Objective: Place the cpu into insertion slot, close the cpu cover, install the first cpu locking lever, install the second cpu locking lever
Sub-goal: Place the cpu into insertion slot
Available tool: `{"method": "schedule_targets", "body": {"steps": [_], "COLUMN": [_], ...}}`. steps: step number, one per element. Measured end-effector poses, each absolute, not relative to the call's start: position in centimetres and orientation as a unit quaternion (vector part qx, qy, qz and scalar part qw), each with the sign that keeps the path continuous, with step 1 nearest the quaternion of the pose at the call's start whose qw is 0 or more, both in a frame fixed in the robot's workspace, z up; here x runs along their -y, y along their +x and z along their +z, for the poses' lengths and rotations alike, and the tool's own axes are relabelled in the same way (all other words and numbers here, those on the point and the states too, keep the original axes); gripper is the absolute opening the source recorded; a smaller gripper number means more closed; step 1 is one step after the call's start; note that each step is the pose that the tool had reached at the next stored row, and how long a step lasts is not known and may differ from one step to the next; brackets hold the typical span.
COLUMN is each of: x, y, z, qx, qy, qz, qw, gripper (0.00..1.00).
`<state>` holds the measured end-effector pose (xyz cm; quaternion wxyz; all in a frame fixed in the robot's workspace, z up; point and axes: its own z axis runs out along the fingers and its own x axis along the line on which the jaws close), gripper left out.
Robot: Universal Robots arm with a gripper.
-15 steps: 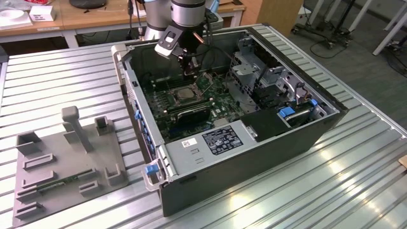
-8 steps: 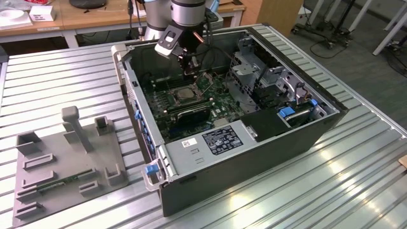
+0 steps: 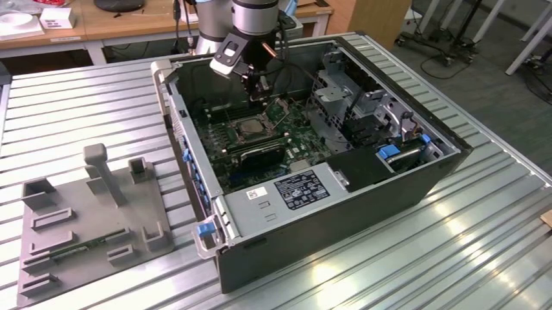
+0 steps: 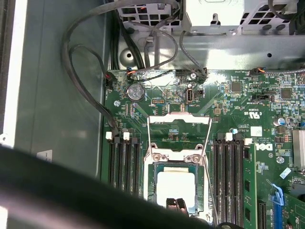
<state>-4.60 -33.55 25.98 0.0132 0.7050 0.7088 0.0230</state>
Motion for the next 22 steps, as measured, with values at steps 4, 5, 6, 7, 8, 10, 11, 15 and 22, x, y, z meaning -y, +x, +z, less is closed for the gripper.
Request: {"method": "schedule_targets", "body": {"steps": [4,5,6,7,8,10,11,15,22], "x": [33.5,33.5,33.6,33.5,33.6,33.6,33.6,33.6,33.6], "y": [-4.6,-4.6,-4.6,-4.6,-4.6,-4.7,-4.7,-4.8,-5.1], "z": [26.0,26.0,26.0,25.9,25.8,25.5,25.3,24.8,24.6], "qx": [-0.709,-0.709,-0.709,-0.709,-0.709,-0.709,-0.709,-0.709,-0.709], "qy": [0.705,0.705,0.705,0.705,0.705,0.705,0.705,0.705,0.705], "qz": [0.023,0.023,0.023,0.023,0.023,0.023,0.023,0.024,0.025], "qw": [0.013,0.013,0.013,0.013,0.013,0.014,0.014,0.014,0.015], "gripper": [0.11,0.11,0.11,0.11,0.11,0.11,0.11,0.11,0.11]}}
